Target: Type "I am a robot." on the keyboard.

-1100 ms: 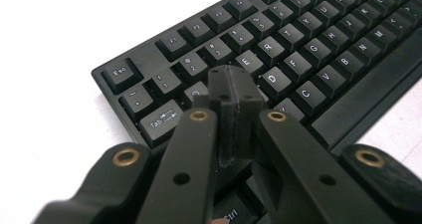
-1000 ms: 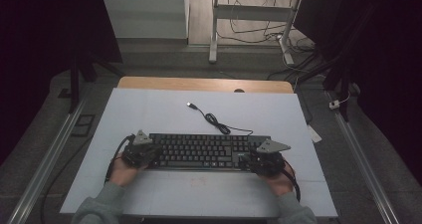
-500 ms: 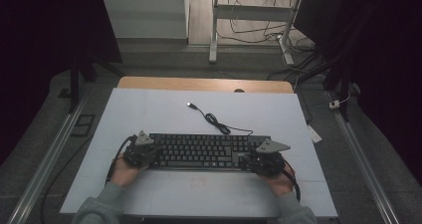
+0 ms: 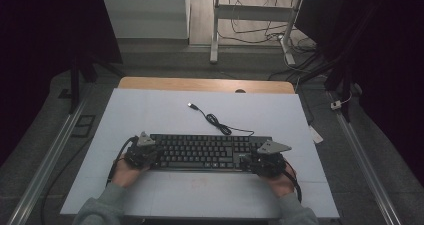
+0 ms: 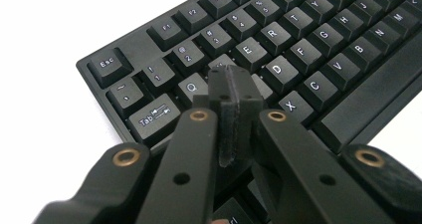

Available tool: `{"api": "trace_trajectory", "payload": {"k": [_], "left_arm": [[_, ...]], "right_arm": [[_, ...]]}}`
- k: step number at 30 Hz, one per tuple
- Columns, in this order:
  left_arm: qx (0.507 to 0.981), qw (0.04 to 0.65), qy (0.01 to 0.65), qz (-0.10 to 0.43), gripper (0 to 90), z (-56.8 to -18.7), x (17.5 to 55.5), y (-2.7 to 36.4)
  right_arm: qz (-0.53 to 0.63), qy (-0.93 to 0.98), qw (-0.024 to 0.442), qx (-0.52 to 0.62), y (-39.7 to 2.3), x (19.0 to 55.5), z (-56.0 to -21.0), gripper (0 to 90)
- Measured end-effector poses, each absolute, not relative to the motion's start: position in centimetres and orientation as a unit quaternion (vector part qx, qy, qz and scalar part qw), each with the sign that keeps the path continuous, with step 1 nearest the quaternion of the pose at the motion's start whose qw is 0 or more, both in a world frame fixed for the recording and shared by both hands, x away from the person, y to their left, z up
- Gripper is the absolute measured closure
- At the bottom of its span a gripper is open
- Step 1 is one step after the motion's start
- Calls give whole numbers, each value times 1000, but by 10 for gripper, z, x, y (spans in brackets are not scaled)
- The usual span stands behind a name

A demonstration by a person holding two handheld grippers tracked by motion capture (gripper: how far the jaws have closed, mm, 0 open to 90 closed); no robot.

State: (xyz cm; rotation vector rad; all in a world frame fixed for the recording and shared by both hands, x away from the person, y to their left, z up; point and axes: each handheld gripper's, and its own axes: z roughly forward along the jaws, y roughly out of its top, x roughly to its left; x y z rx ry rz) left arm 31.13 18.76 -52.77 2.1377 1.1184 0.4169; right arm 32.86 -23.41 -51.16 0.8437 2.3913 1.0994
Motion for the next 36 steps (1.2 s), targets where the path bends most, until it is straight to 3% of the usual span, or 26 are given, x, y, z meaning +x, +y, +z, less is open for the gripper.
{"api": "trace_trajectory", "payload": {"k": [14, 27, 36], "left_arm": [[797, 381, 438, 167, 854, -515, 307, 196], [777, 401, 460, 157, 502, -509, 306, 206], [771, 403, 465, 162, 398, -504, 305, 206]], "right_arm": [[391, 849, 188, 301, -235, 329, -511, 510], [390, 849, 189, 302, -236, 329, -511, 508], [388, 849, 191, 302, -237, 330, -512, 506]]}}
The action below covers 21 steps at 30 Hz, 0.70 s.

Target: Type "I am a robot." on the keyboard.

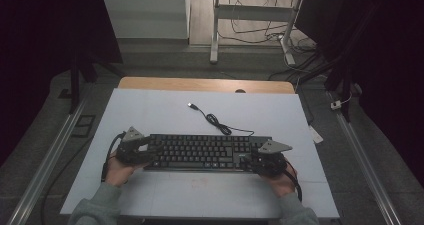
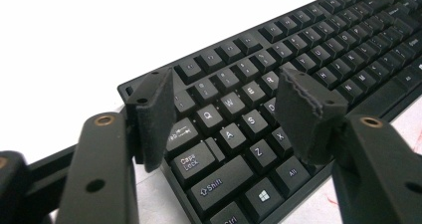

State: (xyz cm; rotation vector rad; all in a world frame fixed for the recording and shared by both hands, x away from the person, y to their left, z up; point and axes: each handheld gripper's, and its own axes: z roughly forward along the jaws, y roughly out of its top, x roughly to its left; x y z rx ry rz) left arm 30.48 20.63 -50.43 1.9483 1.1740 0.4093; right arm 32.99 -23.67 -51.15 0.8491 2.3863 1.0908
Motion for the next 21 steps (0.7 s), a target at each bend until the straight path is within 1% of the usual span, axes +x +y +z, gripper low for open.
{"api": "trace_trajectory", "payload": {"k": [5, 9, 15, 21], "left_arm": [[767, 408, 469, 160, 365, -502, 304, 207], [768, 412, 464, 159, 360, -500, 303, 205], [771, 423, 450, 152, 377, -497, 301, 200], [780, 434, 429, 142, 413, -493, 297, 192]], "right_arm": [[388, 849, 191, 302, -237, 330, -512, 505], [388, 849, 191, 303, -237, 330, -512, 504], [382, 852, 194, 301, -237, 330, -512, 504], [382, 852, 193, 300, -236, 330, -512, 503]]}}
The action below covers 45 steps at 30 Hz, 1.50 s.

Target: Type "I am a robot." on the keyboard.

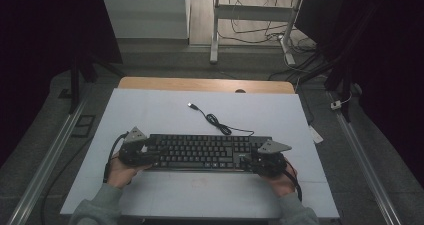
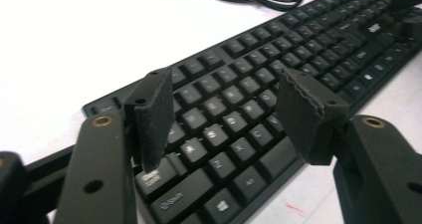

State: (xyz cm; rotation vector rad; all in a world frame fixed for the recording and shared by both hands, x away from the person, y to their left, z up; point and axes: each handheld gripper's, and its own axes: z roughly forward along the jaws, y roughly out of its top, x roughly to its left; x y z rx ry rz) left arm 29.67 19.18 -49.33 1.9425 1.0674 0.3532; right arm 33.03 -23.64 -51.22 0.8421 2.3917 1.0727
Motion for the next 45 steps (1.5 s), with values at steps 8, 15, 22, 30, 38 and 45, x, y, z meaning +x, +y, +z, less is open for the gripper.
{"api": "trace_trajectory", "payload": {"k": [8, 15, 22, 30, 38, 45], "left_arm": [[803, 428, 394, 129, 511, -494, 292, 173], [817, 418, 377, 122, 673, -499, 290, 161], [833, 407, 358, 112, 863, -505, 288, 150], [845, 395, 345, 103, 889, -511, 288, 142], [852, 382, 343, 102, 889, -517, 290, 140], [855, 376, 343, 98, 889, -521, 290, 137]], "right_arm": [[382, 852, 193, 300, -236, 330, -513, 502], [381, 853, 194, 299, -236, 331, -513, 501], [377, 855, 193, 301, -235, 331, -514, 498], [374, 856, 197, 300, -235, 331, -514, 497], [374, 856, 196, 299, -235, 331, -514, 497], [374, 856, 197, 299, -235, 331, -514, 498]]}}
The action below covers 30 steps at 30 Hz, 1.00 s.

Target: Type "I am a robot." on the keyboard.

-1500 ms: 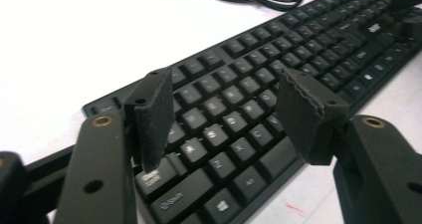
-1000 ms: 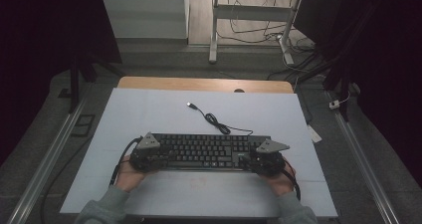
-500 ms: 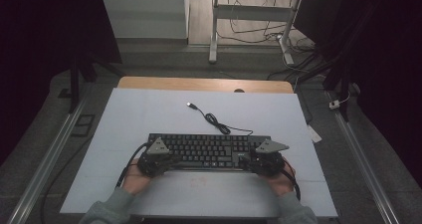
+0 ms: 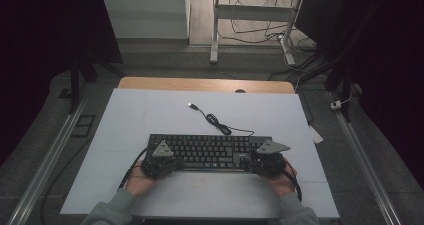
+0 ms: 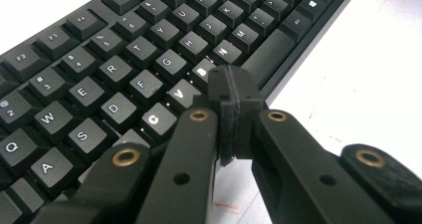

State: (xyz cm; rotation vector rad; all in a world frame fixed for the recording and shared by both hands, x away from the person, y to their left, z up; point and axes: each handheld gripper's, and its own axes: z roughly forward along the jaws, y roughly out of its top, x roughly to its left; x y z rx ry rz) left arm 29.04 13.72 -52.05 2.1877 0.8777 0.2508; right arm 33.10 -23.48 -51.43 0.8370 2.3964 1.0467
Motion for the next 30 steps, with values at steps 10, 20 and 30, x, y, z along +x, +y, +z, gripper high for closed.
{"api": "trace_trajectory", "payload": {"k": [10, 20, 30], "left_arm": [[859, 368, 344, 94, 889, -524, 292, 136], [858, 366, 348, 89, 890, -526, 293, 137], [835, 398, 361, 121, 889, -513, 291, 148]], "right_arm": [[372, 856, 199, 300, -235, 331, -514, 495], [373, 855, 199, 300, -234, 331, -514, 493], [372, 856, 199, 299, -235, 331, -514, 492]]}}
